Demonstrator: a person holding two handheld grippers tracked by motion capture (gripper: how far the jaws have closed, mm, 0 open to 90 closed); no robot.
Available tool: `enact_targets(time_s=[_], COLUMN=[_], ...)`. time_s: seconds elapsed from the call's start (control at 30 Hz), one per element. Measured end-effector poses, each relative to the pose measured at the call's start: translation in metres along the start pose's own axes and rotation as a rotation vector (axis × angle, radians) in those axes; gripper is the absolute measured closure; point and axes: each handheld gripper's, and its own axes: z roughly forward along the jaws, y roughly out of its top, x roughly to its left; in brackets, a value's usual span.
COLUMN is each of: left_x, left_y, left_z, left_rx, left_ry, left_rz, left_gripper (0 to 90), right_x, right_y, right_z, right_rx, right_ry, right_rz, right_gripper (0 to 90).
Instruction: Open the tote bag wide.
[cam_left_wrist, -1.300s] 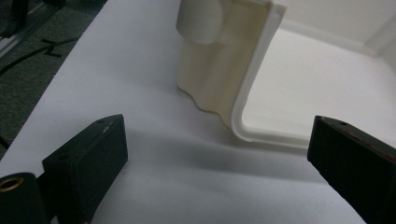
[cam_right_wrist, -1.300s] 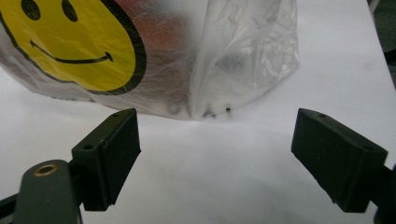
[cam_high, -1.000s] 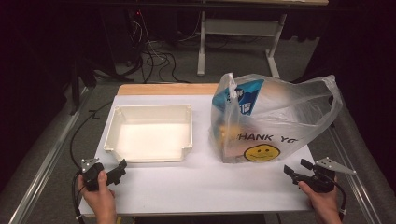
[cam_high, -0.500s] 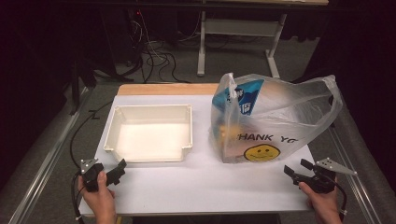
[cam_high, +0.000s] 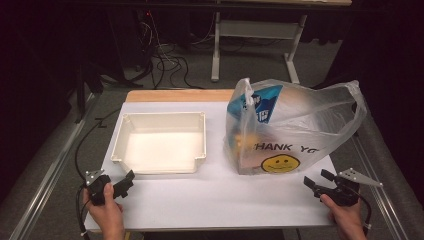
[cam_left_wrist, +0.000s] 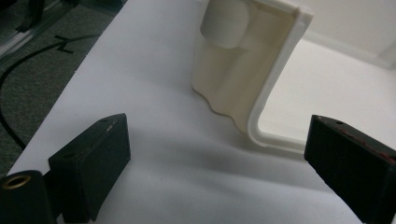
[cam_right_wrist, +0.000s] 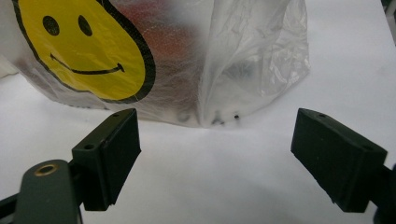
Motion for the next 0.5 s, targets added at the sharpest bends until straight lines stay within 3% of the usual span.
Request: enact_targets(time_s=[0.5], left_x=[0.0005], left_y=[-0.0011], left_z=[-0.0031], left_rx=[-0.030], left_ry=[-0.012], left_rz=[-0.002], left_gripper=[7.9], right_x=[0.0011], right_y=[-0.0003], right_z=[0.0000], right_rx=[-0.005], right_ry=[-0.002], right_rz=[-0.008], right_gripper=[16.0])
